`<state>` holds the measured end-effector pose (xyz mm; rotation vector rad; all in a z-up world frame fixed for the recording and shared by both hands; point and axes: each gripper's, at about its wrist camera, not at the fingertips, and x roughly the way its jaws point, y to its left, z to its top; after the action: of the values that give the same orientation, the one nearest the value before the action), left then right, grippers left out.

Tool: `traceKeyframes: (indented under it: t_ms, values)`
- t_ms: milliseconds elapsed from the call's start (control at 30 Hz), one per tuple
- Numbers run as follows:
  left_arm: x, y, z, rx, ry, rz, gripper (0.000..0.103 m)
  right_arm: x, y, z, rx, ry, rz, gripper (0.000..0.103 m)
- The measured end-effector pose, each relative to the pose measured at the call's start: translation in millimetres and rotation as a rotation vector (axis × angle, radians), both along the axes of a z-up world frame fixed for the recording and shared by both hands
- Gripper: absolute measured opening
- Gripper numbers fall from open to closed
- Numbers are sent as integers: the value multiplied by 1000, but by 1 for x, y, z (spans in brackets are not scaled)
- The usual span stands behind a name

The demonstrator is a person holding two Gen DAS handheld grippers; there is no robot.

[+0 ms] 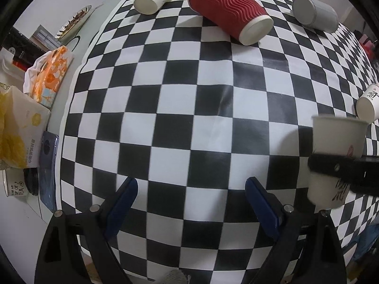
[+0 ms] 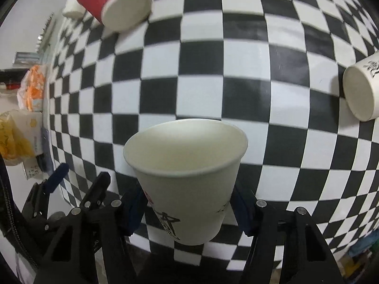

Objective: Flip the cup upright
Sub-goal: 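Lower the upright white cup onto the checkered table with the right gripper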

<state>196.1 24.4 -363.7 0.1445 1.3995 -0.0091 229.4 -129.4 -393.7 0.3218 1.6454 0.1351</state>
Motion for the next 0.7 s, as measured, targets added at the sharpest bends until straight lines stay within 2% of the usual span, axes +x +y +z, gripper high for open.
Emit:
traceKeyframes:
  t_ms: [267,500,600,700]
  values:
    - [17,8,-2,-2,5,23,93,11,-19,32,-5,-312,-114,64]
    - [47,11,-16,-38,6,75,93,21,-17,39,-96,-631,-142,64]
    - [52,13,-22,-39,11,74,93,14,-3,31,-135,-701,-121,64]
    - [52,14,-22,-42,6,69,93,5,5,25,-171,-721,-97,64]
